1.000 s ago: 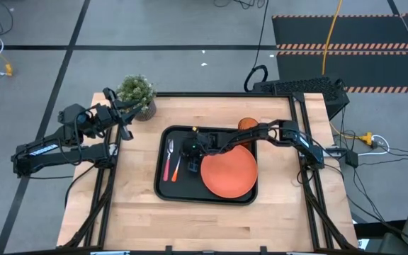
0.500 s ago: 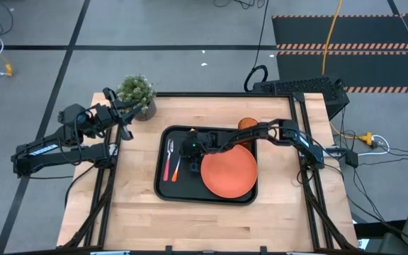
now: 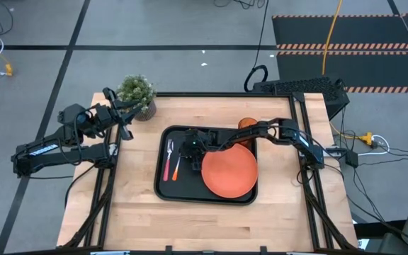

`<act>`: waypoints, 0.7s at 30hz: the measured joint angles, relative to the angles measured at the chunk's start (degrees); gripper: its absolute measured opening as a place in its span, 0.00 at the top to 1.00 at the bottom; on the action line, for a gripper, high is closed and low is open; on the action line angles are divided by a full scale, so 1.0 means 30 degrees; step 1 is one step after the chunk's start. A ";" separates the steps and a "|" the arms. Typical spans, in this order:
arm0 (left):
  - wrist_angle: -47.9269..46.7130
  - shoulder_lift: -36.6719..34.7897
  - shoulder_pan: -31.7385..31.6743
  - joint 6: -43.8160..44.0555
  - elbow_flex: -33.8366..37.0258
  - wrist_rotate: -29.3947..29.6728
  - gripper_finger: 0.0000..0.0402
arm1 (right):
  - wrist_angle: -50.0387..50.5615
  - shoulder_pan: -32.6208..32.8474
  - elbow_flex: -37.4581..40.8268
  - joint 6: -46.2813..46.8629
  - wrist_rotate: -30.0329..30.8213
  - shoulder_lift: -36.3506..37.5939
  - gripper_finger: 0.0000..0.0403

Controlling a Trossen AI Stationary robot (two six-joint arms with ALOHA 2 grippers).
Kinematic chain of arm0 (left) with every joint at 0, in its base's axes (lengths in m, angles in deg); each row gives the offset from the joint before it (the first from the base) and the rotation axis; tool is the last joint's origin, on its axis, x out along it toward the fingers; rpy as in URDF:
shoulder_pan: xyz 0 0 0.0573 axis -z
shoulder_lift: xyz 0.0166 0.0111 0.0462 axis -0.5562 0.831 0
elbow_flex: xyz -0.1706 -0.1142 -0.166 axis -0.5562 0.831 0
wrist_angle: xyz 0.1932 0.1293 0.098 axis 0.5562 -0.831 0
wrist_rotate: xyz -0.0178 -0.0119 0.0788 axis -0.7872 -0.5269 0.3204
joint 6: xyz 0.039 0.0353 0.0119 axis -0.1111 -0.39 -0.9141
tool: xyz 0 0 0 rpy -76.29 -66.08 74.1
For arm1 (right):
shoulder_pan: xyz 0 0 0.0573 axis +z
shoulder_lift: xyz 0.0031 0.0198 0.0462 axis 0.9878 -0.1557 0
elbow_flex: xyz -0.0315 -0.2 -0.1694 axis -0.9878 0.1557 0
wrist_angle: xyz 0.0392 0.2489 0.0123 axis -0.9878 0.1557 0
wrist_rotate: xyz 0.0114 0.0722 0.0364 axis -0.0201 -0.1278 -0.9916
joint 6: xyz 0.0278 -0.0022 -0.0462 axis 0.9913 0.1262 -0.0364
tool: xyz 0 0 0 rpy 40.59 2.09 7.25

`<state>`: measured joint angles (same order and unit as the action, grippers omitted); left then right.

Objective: Pick and place plate/cup/fork/spoon on tray
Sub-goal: Adjust the orange spoon on the black tray

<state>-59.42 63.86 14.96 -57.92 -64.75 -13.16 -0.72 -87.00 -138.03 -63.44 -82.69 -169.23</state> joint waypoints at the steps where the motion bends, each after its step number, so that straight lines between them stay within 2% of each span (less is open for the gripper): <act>1: 0.0000 -0.0007 0.0000 0.0000 0.0000 0.0000 0.80 | -0.0161 0.0000 0.0000 -0.0018 0.0007 -0.0007 1.00; 7: -0.0028 0.0000 0.0000 -0.0007 0.0000 -0.0007 0.80 | -0.0483 0.0007 0.0010 0.0323 0.0154 0.0056 1.00; 14: -0.0251 -0.0007 -0.0007 -0.0051 0.0000 -0.0006 0.80 | -0.0800 0.0126 0.0015 0.0490 0.1913 0.0855 1.00; 21: -0.0417 0.0000 -0.0007 0.0015 0.0000 0.0000 0.80 | 0.0472 0.0255 0.0006 0.1846 0.2536 0.1628 1.00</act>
<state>-60.67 63.86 14.94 -57.87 -64.75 -13.16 0.69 -86.23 -138.01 -57.90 -75.09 -164.34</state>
